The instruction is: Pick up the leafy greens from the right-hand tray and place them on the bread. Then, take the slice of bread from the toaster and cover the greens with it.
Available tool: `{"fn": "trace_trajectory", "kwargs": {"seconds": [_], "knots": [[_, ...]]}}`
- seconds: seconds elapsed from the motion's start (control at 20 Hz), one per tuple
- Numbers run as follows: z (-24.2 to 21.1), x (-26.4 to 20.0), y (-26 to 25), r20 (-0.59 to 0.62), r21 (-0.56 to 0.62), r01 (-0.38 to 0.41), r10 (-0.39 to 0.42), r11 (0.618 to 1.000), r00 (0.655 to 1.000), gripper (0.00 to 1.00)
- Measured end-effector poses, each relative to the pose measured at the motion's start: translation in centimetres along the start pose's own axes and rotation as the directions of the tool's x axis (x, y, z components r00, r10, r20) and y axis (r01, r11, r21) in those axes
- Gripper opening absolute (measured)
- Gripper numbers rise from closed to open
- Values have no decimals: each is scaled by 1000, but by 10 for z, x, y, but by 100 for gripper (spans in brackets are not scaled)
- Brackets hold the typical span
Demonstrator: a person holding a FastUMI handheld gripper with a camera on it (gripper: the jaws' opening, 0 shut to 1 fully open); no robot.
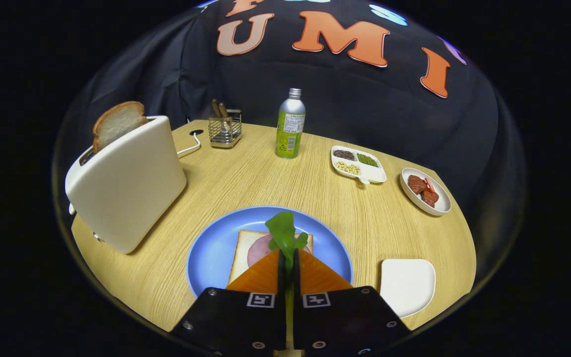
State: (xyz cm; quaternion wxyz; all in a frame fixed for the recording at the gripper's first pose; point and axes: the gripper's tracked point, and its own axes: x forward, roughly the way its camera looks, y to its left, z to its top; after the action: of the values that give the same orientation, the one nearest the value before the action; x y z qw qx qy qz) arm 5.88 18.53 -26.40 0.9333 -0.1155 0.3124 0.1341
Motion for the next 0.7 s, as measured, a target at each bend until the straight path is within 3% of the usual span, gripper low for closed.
{"fn": "trace_trajectory", "kwargs": {"seconds": [0.2,0.35,0.5,0.7], "knots": [[2,10,9,7,-24,-11,11,1000,1000,14],[-1,16,7,-10,-5,5,-6,1000,1000,30],[2,13,4,-8,21,14,-14,1000,1000,39],[7,9,-4,3,60,38,-39,997,999,69]]}}
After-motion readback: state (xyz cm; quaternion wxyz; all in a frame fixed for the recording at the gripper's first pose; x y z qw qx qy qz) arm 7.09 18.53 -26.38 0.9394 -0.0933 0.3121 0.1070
